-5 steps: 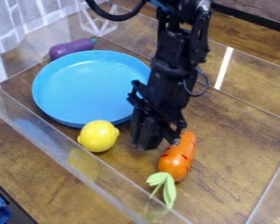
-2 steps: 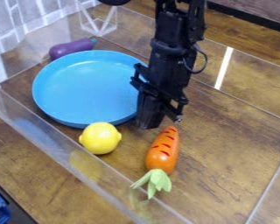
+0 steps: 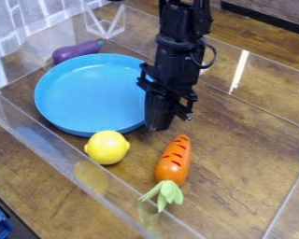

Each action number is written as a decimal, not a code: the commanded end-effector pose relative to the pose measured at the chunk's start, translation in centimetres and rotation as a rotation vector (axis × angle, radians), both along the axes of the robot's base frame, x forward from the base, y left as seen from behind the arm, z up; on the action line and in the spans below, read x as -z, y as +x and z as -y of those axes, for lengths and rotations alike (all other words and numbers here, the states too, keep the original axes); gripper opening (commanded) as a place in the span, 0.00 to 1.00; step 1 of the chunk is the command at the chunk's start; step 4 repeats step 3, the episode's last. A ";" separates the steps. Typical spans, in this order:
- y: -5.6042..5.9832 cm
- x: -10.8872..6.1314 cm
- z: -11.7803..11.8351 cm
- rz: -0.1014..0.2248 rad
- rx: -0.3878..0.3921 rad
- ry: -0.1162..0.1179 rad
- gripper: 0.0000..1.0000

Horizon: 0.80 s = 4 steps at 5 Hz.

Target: Move the carrot to the right side

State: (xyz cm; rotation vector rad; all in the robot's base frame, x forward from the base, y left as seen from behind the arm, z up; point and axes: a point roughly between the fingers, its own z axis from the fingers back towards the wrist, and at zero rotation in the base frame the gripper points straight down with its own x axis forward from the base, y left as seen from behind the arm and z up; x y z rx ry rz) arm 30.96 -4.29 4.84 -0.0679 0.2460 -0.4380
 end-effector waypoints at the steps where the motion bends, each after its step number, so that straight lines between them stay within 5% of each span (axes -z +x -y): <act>1: 1.1 -1.6 -0.4 0.066 -0.026 -0.029 0.00; 3: 1.3 -2.3 -0.5 0.084 -0.042 -0.068 0.00; 4: 1.3 -2.3 -0.5 0.084 -0.042 -0.068 0.00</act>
